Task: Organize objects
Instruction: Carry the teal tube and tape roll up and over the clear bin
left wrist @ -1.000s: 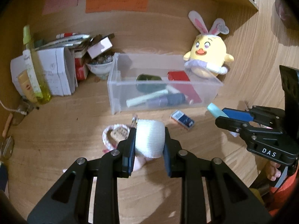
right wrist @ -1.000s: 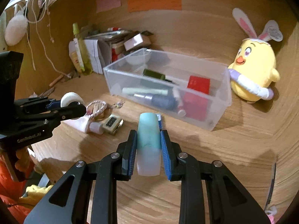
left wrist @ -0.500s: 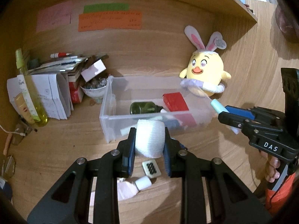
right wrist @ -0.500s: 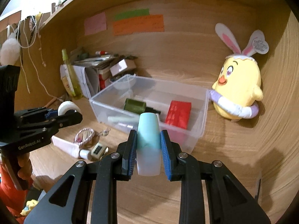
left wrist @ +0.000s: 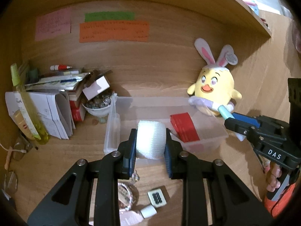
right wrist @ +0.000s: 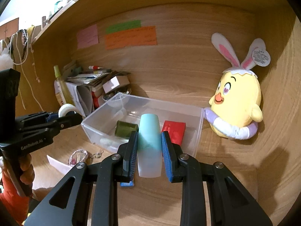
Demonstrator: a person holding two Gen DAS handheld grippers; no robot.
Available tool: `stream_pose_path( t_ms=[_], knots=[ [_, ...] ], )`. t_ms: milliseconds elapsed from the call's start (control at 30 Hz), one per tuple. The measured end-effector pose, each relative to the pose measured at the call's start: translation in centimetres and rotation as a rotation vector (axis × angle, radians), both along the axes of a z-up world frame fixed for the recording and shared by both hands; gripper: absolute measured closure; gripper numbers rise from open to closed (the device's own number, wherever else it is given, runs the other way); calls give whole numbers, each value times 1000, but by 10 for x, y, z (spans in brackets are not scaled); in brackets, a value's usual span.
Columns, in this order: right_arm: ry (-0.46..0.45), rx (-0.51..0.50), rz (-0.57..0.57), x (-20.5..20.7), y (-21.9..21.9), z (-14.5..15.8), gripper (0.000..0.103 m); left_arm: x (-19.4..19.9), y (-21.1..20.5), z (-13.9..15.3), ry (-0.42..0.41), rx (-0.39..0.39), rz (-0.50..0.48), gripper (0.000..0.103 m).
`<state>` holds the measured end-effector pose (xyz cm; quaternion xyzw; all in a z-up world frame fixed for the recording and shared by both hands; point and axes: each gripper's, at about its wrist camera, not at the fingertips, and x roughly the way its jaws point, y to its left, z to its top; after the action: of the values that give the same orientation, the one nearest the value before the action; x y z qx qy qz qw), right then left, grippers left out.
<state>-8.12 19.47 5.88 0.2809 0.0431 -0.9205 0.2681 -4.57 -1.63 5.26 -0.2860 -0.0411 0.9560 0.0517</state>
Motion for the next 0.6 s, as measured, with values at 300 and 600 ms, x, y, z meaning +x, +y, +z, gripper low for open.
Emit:
stream_pose_path(
  t_ms=[300, 600],
  knots=[
    [-5, 20, -13, -29, -10, 6, 80, -32, -3, -6, -34, -21, 18, 78],
    [-32, 60, -31, -58, -22, -3, 80, -60, -9, -20, -83, -10, 36, 78]
  ],
)
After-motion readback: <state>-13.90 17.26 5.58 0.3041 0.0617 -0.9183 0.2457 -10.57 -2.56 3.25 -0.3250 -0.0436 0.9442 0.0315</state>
